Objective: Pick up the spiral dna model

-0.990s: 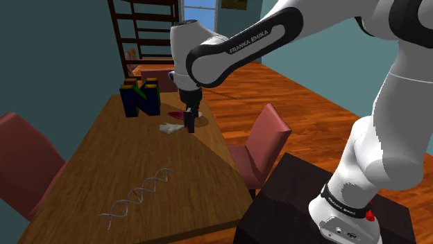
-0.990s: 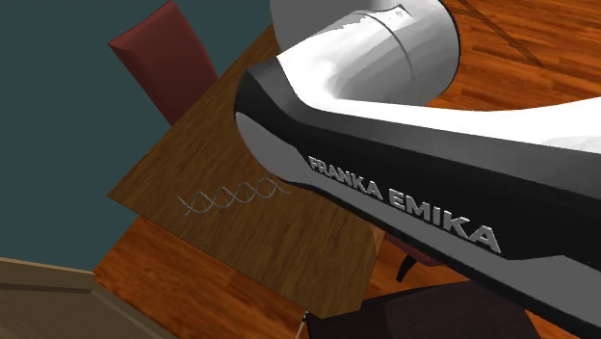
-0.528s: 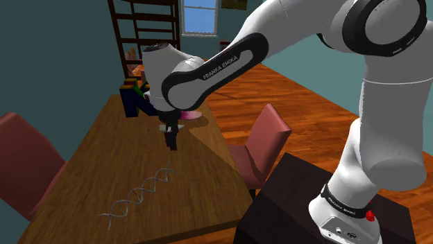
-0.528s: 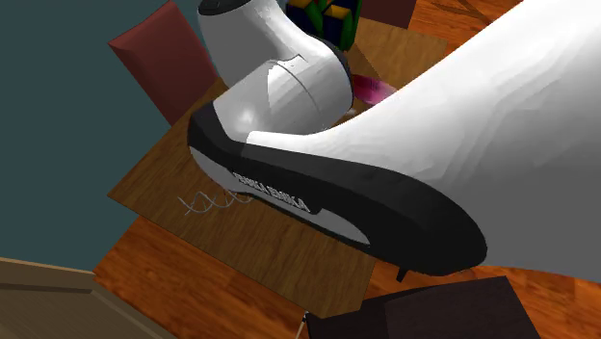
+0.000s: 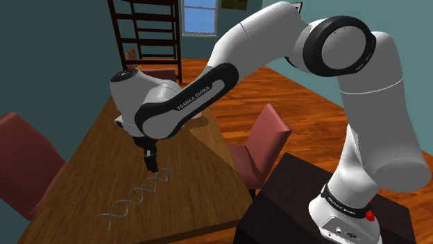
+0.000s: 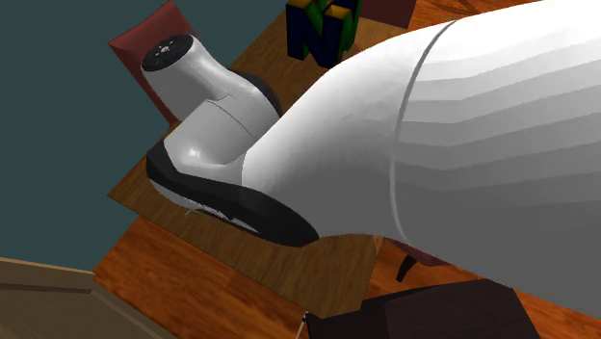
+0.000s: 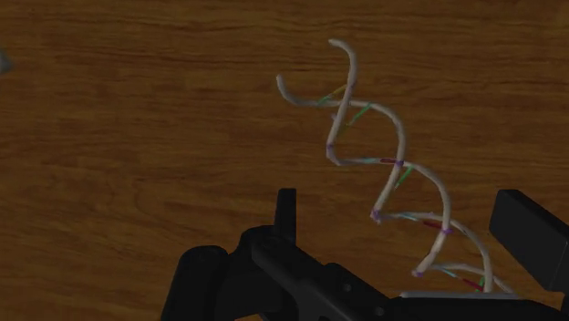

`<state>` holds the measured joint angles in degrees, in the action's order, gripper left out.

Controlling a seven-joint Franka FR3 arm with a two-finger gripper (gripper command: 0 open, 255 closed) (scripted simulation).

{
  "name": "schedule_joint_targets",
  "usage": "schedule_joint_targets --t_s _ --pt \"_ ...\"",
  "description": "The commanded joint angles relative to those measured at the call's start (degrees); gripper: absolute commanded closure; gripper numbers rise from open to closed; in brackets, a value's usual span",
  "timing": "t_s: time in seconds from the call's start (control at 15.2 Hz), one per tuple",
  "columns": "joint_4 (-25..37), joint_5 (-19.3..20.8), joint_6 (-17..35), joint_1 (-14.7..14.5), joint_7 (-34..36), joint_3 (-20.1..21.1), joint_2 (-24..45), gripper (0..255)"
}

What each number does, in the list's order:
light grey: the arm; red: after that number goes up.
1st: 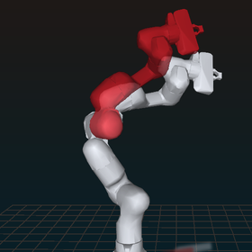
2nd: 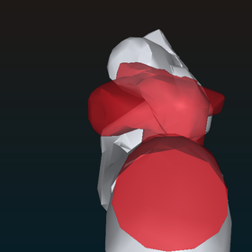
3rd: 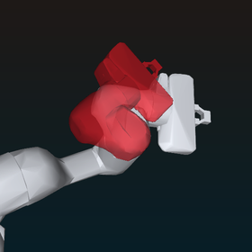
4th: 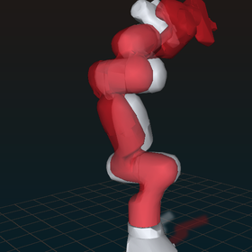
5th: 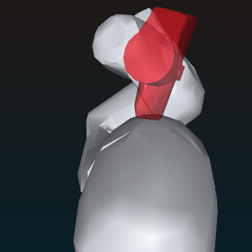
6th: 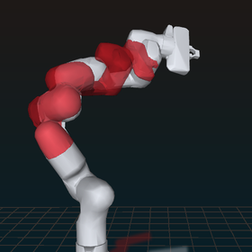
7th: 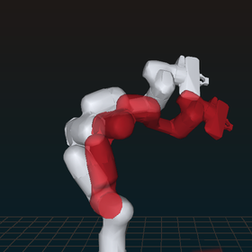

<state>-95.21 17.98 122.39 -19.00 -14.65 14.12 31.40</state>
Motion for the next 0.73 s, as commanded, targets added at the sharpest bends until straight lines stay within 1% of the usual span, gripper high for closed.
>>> schedule_joint_targets --t_s 0.0,0.26,0.66 --pt "3.40 1.28 -0.02 -1.41 -1.18 0.26 3.77 0" --pt "10.47 3.50 -0.74 -4.63 -3.50 0.75 10.92 0" --pt "10.78 4.29 1.54 -5.10 -2.98 0.21 13.60 0"
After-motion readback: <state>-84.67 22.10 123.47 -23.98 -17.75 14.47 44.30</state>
